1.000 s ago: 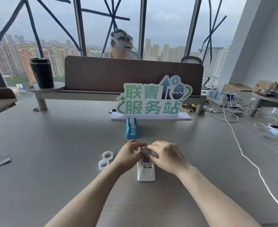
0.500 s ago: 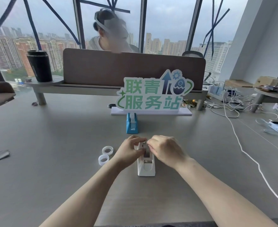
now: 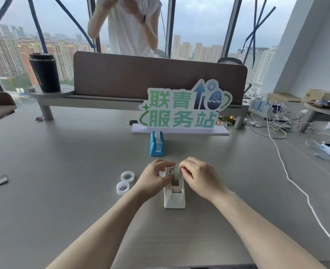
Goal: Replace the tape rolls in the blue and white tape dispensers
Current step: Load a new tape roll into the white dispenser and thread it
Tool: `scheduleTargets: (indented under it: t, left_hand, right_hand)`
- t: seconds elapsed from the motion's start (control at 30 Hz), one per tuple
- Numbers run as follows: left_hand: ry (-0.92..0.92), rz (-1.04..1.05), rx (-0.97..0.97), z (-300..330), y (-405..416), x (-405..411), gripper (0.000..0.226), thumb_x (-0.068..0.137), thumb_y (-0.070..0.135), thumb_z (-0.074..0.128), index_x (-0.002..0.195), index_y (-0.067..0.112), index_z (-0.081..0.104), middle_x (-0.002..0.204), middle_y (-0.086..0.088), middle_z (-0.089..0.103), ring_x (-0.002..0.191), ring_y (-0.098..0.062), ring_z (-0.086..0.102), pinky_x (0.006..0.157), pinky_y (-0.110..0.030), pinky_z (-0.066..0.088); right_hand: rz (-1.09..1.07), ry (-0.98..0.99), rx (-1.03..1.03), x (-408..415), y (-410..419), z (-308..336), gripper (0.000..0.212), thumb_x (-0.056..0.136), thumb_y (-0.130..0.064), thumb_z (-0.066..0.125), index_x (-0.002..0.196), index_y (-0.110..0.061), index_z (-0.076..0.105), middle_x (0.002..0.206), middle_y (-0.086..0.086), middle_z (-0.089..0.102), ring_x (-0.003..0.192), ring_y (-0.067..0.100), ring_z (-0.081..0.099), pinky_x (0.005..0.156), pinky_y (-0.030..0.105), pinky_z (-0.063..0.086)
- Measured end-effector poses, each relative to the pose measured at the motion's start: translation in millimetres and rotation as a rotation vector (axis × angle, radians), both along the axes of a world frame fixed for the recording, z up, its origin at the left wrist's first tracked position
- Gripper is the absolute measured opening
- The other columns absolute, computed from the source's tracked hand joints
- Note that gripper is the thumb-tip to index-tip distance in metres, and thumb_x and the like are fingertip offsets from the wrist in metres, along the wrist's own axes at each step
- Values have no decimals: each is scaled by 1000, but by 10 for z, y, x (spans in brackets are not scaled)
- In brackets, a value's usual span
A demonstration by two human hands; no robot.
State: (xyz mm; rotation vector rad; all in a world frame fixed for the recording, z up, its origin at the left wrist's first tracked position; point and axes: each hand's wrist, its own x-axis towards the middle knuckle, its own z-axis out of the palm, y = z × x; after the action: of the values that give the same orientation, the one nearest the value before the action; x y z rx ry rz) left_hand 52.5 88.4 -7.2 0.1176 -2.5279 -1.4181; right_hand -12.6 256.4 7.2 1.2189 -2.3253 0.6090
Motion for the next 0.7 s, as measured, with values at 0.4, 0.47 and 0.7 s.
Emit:
scheduleTargets:
  t: [0.4,0.47,0.7]
  left_hand:
    - [32,-5,13,4,8,7,36,83,17,67,118,25,66,118,5,59,107,-11,53,93,-27,43]
    - [31,-1,18,6,14,10,37,82,16,67,117,27,66,117,6,59,106,-11,54,89,-24,41]
    - [43,6,36,0,10,16,48,76,20,75,122,23,61,115,6,61,102,-10,53,88,-26,43]
  right_hand:
    - [51,-92,-76,-1,-22,-15,12,79,-19,76,91,-17,76,87,-5,71,72,16,67,63,30,56]
    - [59,-92,-95,12,-25,-12,5,79,-17,75,84,-18,75,83,-6,70,70,15,65,61,32,55]
    - [-35,-219,-21,0,-7,-53,39,81,-44,68,116,-28,64,112,-16,63,90,8,61,74,27,51]
